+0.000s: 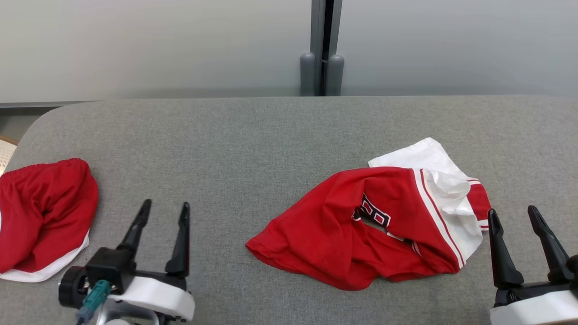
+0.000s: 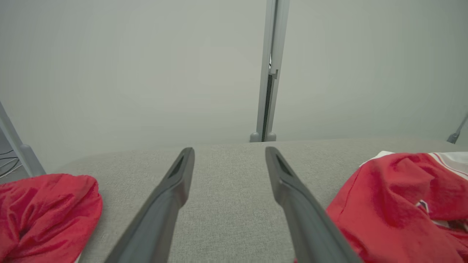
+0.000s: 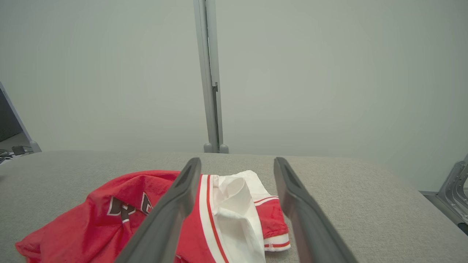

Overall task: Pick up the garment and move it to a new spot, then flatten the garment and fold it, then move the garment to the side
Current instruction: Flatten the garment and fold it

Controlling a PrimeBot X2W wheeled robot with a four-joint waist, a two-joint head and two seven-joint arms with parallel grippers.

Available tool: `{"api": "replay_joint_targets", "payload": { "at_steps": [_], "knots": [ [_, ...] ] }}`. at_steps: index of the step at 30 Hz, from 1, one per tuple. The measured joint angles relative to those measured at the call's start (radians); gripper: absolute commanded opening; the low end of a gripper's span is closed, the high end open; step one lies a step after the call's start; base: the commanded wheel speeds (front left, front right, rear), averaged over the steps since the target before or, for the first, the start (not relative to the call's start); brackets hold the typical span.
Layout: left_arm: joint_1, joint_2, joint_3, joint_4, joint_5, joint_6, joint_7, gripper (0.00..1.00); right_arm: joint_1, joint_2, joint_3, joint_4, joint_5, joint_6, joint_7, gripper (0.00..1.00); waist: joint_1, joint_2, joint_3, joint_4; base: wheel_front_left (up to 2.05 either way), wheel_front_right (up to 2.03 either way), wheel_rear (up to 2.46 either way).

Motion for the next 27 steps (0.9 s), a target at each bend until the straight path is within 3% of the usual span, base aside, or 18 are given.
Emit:
{"api": "replay_joint_targets", "payload": {
  "at_steps": [6,12,22,23,24,25,27],
  "knots": [
    [-0.075,-0.027,-0.094,0.050,-0.007,-0.071,0.089,1.00,-0.022,0.002,0.013,-0.007,0.002,0.000,0.005,1.00,0.0000,0.0000,0.036,-0.008,0.00,0.00,0.00],
    [-0.133,-0.079,-0.176,0.200,-0.036,-0.141,0.172,1.00,-0.046,0.001,0.023,-0.005,0.010,0.000,0.004,1.00,0.0000,0.0000,0.083,-0.035,0.00,0.00,0.00],
    [-0.186,-0.113,-0.194,0.386,-0.067,-0.164,0.208,1.00,-0.070,0.006,0.018,0.016,0.022,0.000,-0.007,1.00,0.0000,0.0000,0.141,-0.072,0.00,0.00,0.00],
    [-0.190,-0.115,-0.194,0.395,-0.070,-0.166,0.208,0.48,-0.071,0.008,0.017,0.019,0.023,0.000,-0.007,1.00,0.0000,0.0000,0.143,-0.074,0.00,0.00,0.00],
    [-0.194,-0.116,-0.194,0.401,-0.070,-0.167,0.204,0.11,-0.071,0.009,0.013,0.021,0.025,0.000,-0.007,1.00,0.0000,0.0000,0.146,-0.075,0.00,0.00,0.00],
    [-0.201,-0.116,-0.194,0.409,-0.070,-0.171,0.201,0.00,-0.071,0.009,0.009,0.024,0.024,0.000,-0.007,1.00,0.0000,0.0000,0.149,-0.076,0.00,0.00,0.00],
    [-0.209,-0.116,-0.196,0.419,-0.070,-0.174,0.193,0.00,-0.069,0.008,0.006,0.031,0.022,0.000,-0.004,1.00,0.0000,0.0000,0.152,-0.078,0.00,0.00,0.00]
  ]
}}
